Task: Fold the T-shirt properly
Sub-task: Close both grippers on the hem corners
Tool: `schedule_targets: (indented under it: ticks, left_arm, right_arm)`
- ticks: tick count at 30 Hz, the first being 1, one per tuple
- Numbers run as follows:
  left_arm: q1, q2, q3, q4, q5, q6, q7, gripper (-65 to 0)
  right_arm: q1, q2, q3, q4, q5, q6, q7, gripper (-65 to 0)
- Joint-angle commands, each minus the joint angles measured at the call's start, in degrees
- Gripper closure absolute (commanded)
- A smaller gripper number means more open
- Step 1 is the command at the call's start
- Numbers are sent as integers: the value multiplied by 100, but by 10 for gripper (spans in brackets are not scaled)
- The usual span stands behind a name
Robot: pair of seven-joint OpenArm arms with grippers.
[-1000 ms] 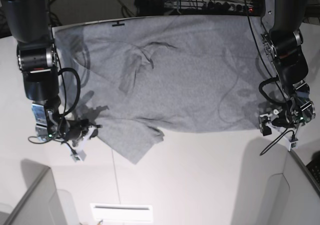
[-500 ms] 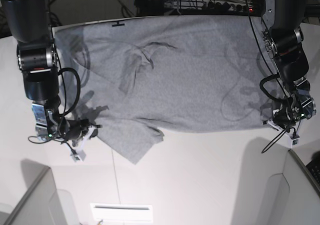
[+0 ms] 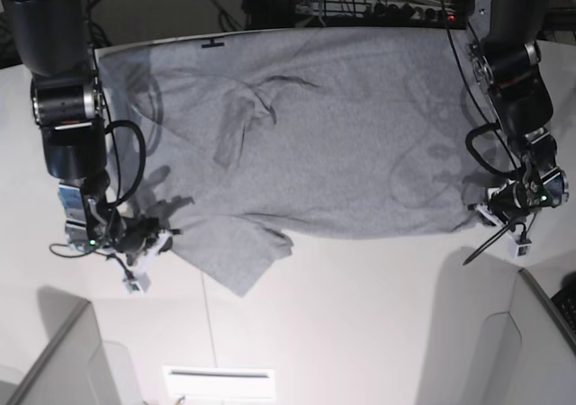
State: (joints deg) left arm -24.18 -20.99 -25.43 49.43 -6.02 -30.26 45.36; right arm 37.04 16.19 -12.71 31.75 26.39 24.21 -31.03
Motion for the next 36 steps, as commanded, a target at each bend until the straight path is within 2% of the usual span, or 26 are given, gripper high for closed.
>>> schedule_targets:
  ticks: [1, 7, 10, 13, 19, 23, 27, 30, 36]
  left_arm:
    - [-109, -103, -11, 231, 26, -46, 92, 0]
    - [23, -103, -20, 820, 26, -55, 294, 0]
    - [67, -103, -20, 864, 26, -55, 303, 0]
    - [181, -103, -20, 1075, 26, -55, 303, 0]
    - [524, -94, -20, 1664, 18, -55, 303, 0]
    - [744, -138, -46, 2033, -554, -55, 664, 0]
    - [911, -138, -380, 2385, -1108, -29, 919, 0]
    - [1051, -129, -424, 2622, -1134, -29, 1006, 0]
    - [1131, -120, -459, 3176, -1187, -38, 1420, 0]
  right_arm:
    - [151, 74, 18, 205, 20, -25, 74, 0]
    - [-86, 223, 27, 988, 20, -43, 65, 0]
    - [-183, 329, 27, 1287, 29, -324, 56, 0]
    - [-297, 399, 27, 1630, 46, -394, 4, 0]
    - [-385, 478, 36, 1893, 29, -403, -260, 0]
    - [-438, 496, 36, 1893, 29, -403, -260, 0]
    - [-499, 513, 36, 1937, 29, -403, -260, 0]
    - [-605, 522, 45, 2157, 29, -403, -260, 0]
    - [-833, 513, 704, 2535, 20, -403, -462, 0]
